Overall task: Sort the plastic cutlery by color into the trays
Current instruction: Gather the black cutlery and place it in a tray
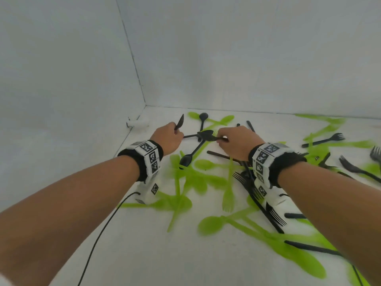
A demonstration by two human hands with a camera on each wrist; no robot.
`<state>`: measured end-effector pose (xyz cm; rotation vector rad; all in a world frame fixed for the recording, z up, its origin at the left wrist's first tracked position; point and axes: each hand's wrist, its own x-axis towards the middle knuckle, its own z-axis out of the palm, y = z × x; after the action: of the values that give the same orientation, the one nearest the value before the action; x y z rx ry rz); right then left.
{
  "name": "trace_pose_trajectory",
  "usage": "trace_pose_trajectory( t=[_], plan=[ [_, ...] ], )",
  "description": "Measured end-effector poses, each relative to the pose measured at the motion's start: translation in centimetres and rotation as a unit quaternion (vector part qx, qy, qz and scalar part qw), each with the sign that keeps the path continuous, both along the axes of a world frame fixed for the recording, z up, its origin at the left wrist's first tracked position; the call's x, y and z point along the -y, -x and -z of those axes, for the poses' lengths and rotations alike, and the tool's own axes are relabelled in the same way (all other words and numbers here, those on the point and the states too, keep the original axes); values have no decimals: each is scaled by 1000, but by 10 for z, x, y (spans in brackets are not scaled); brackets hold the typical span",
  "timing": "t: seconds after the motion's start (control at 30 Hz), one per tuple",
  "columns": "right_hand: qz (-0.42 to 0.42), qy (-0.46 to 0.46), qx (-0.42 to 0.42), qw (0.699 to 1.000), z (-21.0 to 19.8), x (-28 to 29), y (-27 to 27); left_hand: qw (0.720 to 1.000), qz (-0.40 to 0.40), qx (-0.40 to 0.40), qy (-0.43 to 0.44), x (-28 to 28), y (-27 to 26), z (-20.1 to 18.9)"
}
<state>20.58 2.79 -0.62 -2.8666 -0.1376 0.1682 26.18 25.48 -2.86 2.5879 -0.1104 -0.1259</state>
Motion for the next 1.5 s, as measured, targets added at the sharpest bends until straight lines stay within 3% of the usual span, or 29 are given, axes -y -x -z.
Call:
trace_pose_trajectory(
  t=[0.07, 0.13, 0.33, 0.43, 0.57, 0.7, 0.8, 0.9, 0.97, 1.03, 1.2, 1.3, 1.4, 1.5],
  plan=[
    [18, -38, -1, 999, 6, -5, -3, 994, 61, 27, -83, 6, -17, 3],
    [-15, -46, -30, 998, 10, -11, -6, 983, 105, 16, -151, 10, -27, 8],
    [-120, 21, -66, 990, 17, -40, -19, 973, 129, 22, -190, -6, -35, 18],
    [-138, 63, -69, 986, 25, -51, -27, 979, 132, 2, -154, -21, -32, 15],
    [-167, 82, -7, 982, 30, -55, -35, 991, 108, -9, -75, -32, -34, 4],
    [-199, 4, 47, 979, 22, -49, -30, 997, 71, -27, 3, -21, -56, 7],
    [-148, -55, 90, 983, 13, -39, -21, 998, 60, -23, -18, -3, -73, 14],
    [10, -128, 108, 986, 5, -15, -20, 998, 46, -30, -30, 19, -79, 21],
    [109, -161, 76, 978, 7, 7, -23, 995, 64, -43, -58, 33, -77, 25],
    [156, -157, 27, 975, 15, 25, -22, 989, 100, -40, -100, 45, -75, 32],
    [146, -39, -20, 988, 28, 49, -21, 978, 132, -27, -159, 51, -75, 29],
    [126, -26, -70, 989, 28, 49, -19, 978, 125, -32, -165, 43, -67, 18],
    [108, 8, -84, 991, 29, 43, -19, 988, 106, -25, -109, 29, -48, 12],
    [102, 26, -93, 990, 24, 40, -21, 997, 80, -16, 10, 16, -27, 11]
  ],
)
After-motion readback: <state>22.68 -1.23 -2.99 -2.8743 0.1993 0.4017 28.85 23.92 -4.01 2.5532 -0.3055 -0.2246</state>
